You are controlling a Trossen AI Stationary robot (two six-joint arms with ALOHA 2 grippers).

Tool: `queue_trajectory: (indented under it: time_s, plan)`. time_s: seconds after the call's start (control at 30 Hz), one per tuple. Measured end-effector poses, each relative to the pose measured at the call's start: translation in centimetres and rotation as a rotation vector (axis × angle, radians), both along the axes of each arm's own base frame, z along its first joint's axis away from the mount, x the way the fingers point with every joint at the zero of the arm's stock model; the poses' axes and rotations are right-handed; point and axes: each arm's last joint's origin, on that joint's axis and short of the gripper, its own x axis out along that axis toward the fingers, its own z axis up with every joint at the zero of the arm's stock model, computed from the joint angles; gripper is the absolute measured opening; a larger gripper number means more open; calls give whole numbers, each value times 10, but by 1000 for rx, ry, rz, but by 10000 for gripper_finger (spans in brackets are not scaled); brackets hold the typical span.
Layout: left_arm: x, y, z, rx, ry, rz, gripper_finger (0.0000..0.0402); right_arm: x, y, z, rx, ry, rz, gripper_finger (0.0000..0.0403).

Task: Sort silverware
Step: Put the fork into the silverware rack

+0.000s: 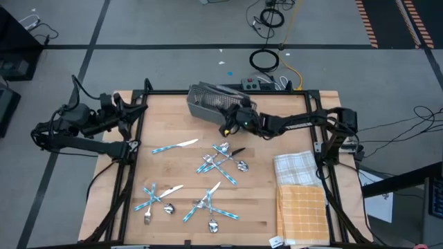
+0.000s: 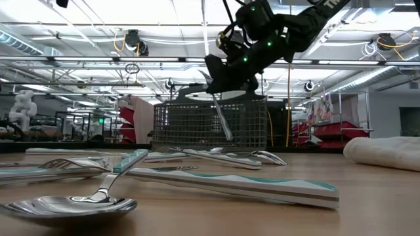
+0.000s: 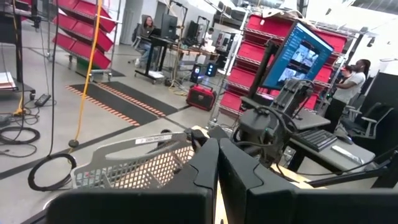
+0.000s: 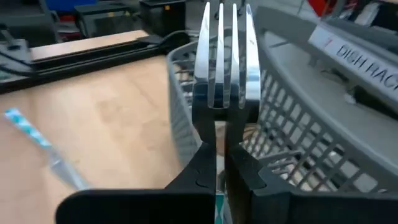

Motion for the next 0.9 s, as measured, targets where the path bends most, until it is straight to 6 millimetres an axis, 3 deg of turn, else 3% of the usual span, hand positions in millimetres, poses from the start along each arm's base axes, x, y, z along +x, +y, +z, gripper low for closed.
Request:
queue_trajectory:
  time_s: [0.6, 0.77, 0.9]
  plan:
    - [0, 0, -4, 1, 44, 8, 17, -21, -61, 0, -24, 24, -115, 0]
    - [0, 0, -6, 2, 59, 7, 17, -18, -62, 7, 16, -92, -33, 0]
    - [0, 0, -6, 2, 61, 7, 17, -12, -49, 31, -14, -283, 102, 0]
